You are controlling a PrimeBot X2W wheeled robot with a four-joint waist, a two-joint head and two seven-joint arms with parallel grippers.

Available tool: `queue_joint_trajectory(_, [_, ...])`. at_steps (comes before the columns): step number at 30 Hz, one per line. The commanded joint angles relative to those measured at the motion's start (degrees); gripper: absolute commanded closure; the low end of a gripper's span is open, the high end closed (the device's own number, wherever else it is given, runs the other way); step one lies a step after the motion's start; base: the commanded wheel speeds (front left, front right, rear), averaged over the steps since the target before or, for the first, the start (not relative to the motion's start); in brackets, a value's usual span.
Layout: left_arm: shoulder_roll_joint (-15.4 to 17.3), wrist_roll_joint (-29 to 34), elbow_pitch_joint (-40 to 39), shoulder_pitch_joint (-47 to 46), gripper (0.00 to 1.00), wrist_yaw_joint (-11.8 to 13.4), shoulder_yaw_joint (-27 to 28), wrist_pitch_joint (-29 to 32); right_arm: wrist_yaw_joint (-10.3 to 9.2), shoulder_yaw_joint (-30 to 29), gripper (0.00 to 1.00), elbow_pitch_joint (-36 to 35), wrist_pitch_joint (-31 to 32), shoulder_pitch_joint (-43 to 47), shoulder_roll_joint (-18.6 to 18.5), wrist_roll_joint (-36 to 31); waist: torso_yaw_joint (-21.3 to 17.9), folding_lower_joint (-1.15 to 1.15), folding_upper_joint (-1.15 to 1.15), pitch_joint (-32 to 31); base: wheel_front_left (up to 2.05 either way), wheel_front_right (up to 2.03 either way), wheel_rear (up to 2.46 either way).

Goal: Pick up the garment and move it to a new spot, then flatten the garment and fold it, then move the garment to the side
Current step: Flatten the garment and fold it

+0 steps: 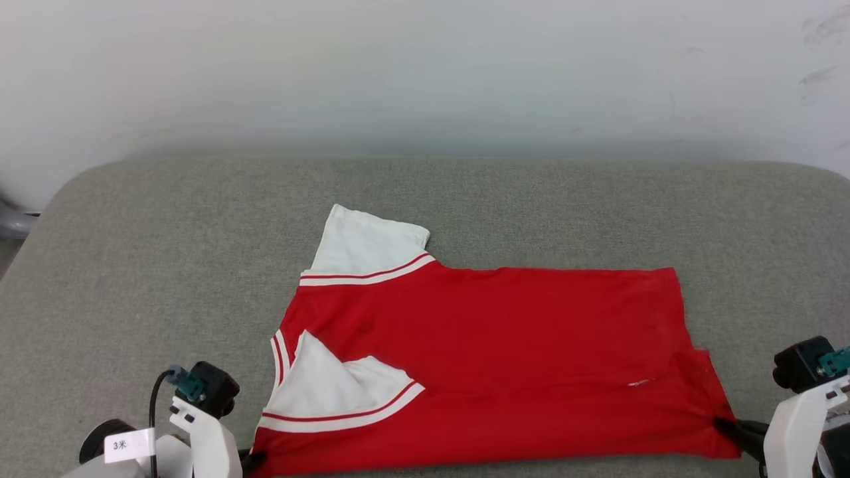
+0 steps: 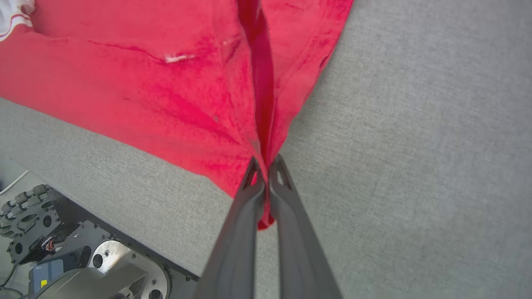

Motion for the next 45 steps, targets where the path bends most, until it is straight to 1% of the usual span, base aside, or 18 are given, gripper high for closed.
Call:
queue_joint_trajectory(1, [0.6, -0.1, 0.1, 0.9, 1.00, 0.6, 0.0, -0.2, -0.09, -0.6, 1.00, -0.2, 0.3, 1.1, -0.4, 0.2, 0.0, 0.00, 0.00, 0.1, 0.00, 0.00, 0.00])
queue_joint_trajectory(6, [-0.3, -1.0, 0.5, 2.5, 1.00, 1.3, -0.2, -1.1, -0.09, -2.6, 1.00, 0.0, 1.9, 4.1, 1.0, -0.6, -0.1, 0.00, 0.00, 1.3, 0.00, 0.00, 0.00])
queue_joint_trajectory(12, [-1.7, -1.9, 4.1, 3.5, 1.00, 0.9, -0.6, -1.5, -0.09, -3.3, 1.00, 2.9, 2.7, 5.8, 3.4, -1.8, -0.2, 0.00, 0.00, 2.7, 0.00, 0.00, 0.00])
queue_joint_trajectory(16, [-2.7, -2.3, 6.5, 3.6, 1.00, 0.1, -0.5, -2.0, -0.09, -4.2, 1.00, 4.1, 1.1, 5.7, 5.0, -2.2, -0.2, 0.00, 0.00, 3.2, 0.00, 0.00, 0.00])
queue_joint_trajectory(17, [-2.9, -2.1, 7.0, 3.5, 0.87, 0.1, -0.4, -2.3, -0.09, -4.6, 0.55, 4.4, 0.5, 5.7, 5.4, -2.6, -0.1, 0.00, 0.00, 3.1, 0.00, 0.00, 0.00])
queue_joint_trajectory(18, [-2.9, -1.4, 7.3, 3.2, 0.36, 0.3, -0.4, -2.9, -0.09, -4.7, 0.00, 4.5, -0.3, 5.7, 5.6, -3.0, 0.0, 0.00, 0.00, 3.1, 0.00, 0.00, 0.00])
queue_joint_trajectory(19, [-2.9, -1.4, 7.5, 2.9, 0.00, 0.5, -0.2, -3.3, -0.09, -5.3, 0.00, 4.5, -1.2, 5.7, 5.9, -3.2, 0.0, 0.00, 0.00, 2.9, 0.00, 0.00, 0.00])
queue_joint_trajectory(25, [-1.2, 1.5, 5.9, 0.9, 0.00, 1.3, 0.9, -6.5, -0.07, -9.2, 0.00, 2.4, -7.2, 6.3, 8.8, -5.7, 0.2, 0.00, 0.00, 1.9, 0.00, 0.00, 0.00])
queue_joint_trajectory(28, [-0.2, 2.8, 4.2, -0.7, 0.00, 2.5, 2.2, -8.6, -0.07, -12.1, 0.00, 0.6, -11.2, 5.9, 10.2, -8.4, 0.0, 0.00, 0.00, 1.7, 0.00, 0.00, 0.00])
queue_joint_trajectory(33, [0.6, 5.8, 3.0, -5.0, 0.00, 4.7, 5.2, -12.5, -0.07, -17.5, 0.00, -2.9, -18.1, 4.7, 14.8, -13.9, -0.8, 0.00, 0.00, 2.3, 0.00, 0.00, 0.00])
queue_joint_trajectory(37, [-0.8, 7.9, 3.9, -10.0, 0.00, 4.8, 6.8, -14.0, -0.07, -20.9, 0.00, -6.7, -21.9, 4.4, 18.8, -17.7, -1.8, 0.00, 0.00, 3.5, 0.00, 0.00, 0.00])
queue_joint_trajectory(42, [-2.7, 10.9, 7.1, -16.9, 0.00, 4.4, 8.2, -15.2, -0.07, -23.9, 0.00, -12.2, -25.8, 3.8, 23.9, -22.8, -4.3, 0.00, 0.00, 6.3, 0.00, 0.00, 0.00])
queue_joint_trajectory(45, [-4.1, 11.7, 9.6, -20.9, 0.00, 3.7, 8.6, -14.3, -0.07, -25.2, 0.00, -14.8, -27.1, 3.7, 26.8, -25.0, -6.0, 0.00, 0.00, 8.6, 0.00, 0.00, 0.00])
